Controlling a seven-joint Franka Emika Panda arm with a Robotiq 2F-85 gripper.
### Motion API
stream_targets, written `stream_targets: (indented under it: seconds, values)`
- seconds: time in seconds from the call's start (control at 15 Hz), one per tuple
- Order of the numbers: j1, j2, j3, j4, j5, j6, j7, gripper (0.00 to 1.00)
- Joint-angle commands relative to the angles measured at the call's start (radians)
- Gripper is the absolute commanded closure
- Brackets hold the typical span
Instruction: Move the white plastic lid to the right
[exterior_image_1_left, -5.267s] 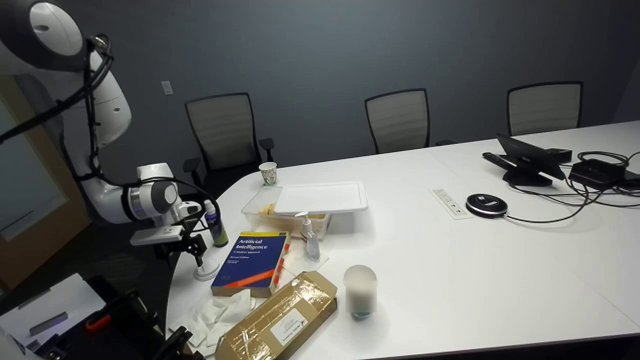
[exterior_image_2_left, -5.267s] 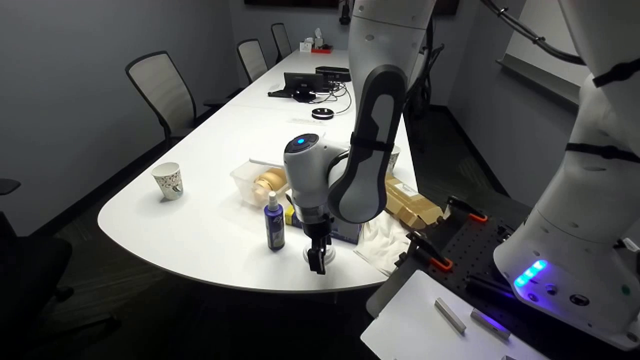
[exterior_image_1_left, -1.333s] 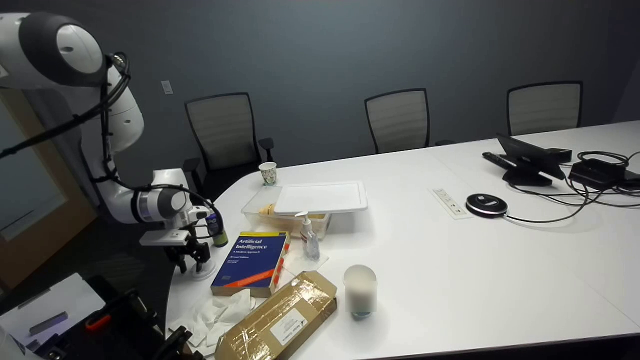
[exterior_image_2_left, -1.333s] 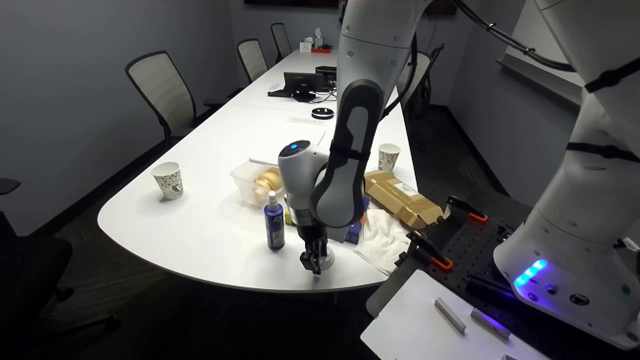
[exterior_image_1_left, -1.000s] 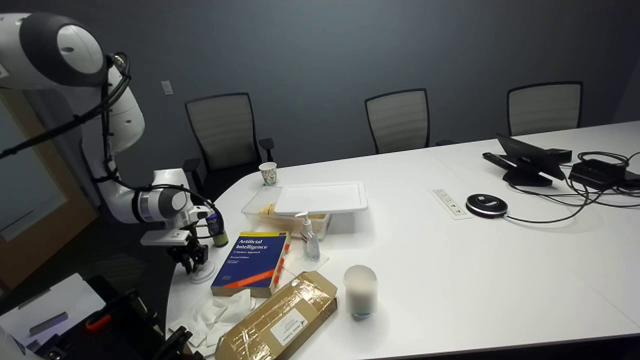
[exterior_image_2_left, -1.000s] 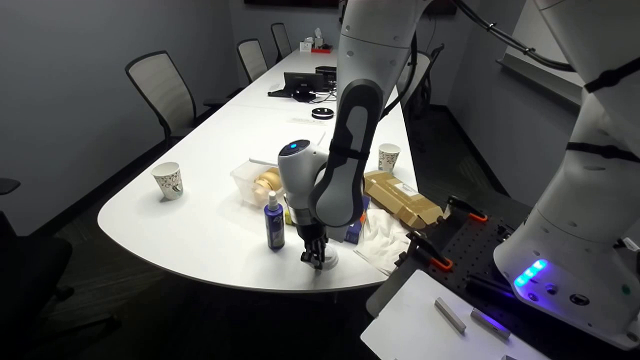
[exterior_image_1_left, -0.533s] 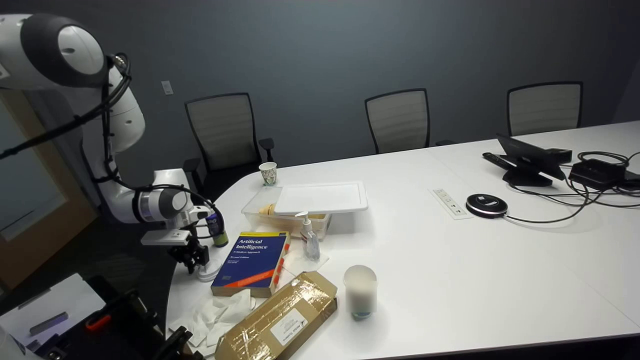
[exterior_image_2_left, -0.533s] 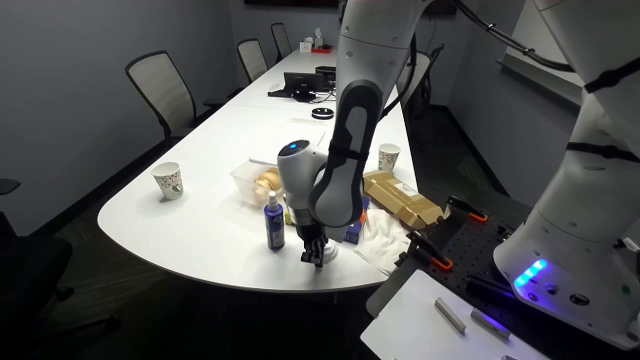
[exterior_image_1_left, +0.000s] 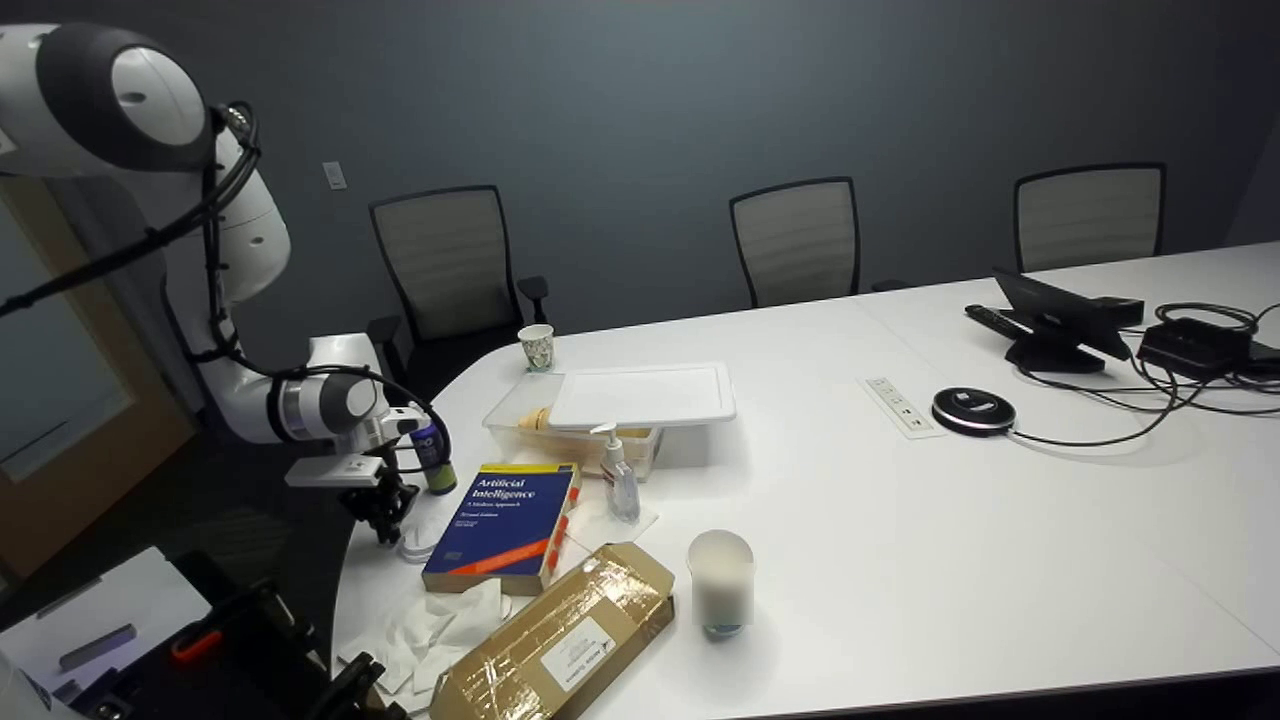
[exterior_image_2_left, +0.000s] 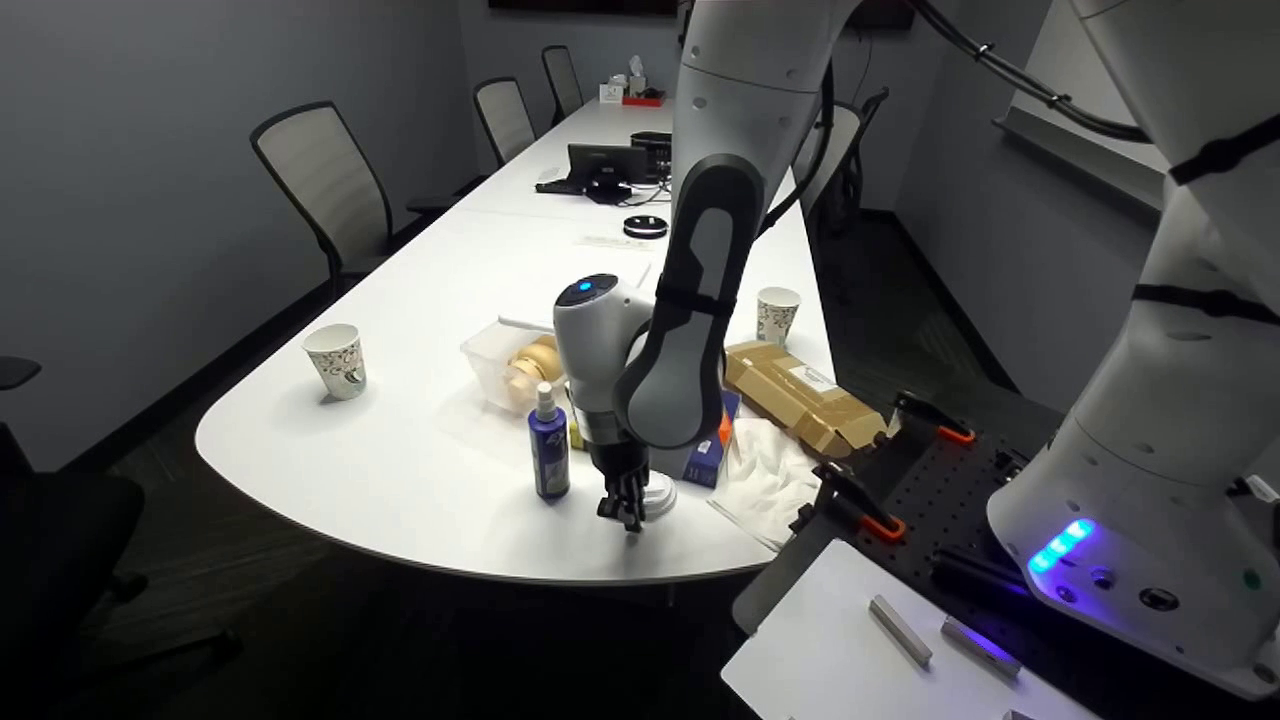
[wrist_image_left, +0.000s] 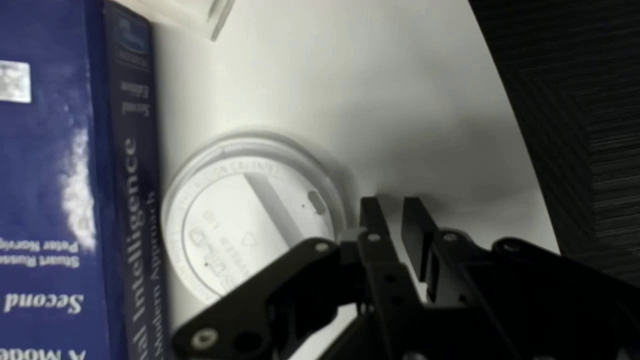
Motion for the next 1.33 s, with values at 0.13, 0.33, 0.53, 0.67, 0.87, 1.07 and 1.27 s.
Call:
stream_targets:
  seconds: [0.13, 0.33, 0.53, 0.67, 0.87, 1.07, 1.27]
  values:
    - [0.007, -0.055, 0.002, -0.032, 0.014, -0.016, 0.0, 0.36]
    - [0.016, -0.068, -0.002, -0.04, 0.013, -0.012, 0.011, 0.12]
    - [0.009, -0.068, 0.004, -0.038, 0.017, -0.014, 0.009, 0.0]
    - [0.002, -0.074, 0.014, -0.042, 0.019, -0.014, 0.002, 0.0]
    - [-0.01, -0.072, 0.021, -0.04, 0.022, -0.017, -0.006, 0.0]
    - [-0.055, -0.074, 0.066, -0.038, 0.037, -0.025, -0.042, 0.0]
    - [-0.073, -0.087, 0.083, -0.044, 0.045, -0.022, -0.04, 0.0]
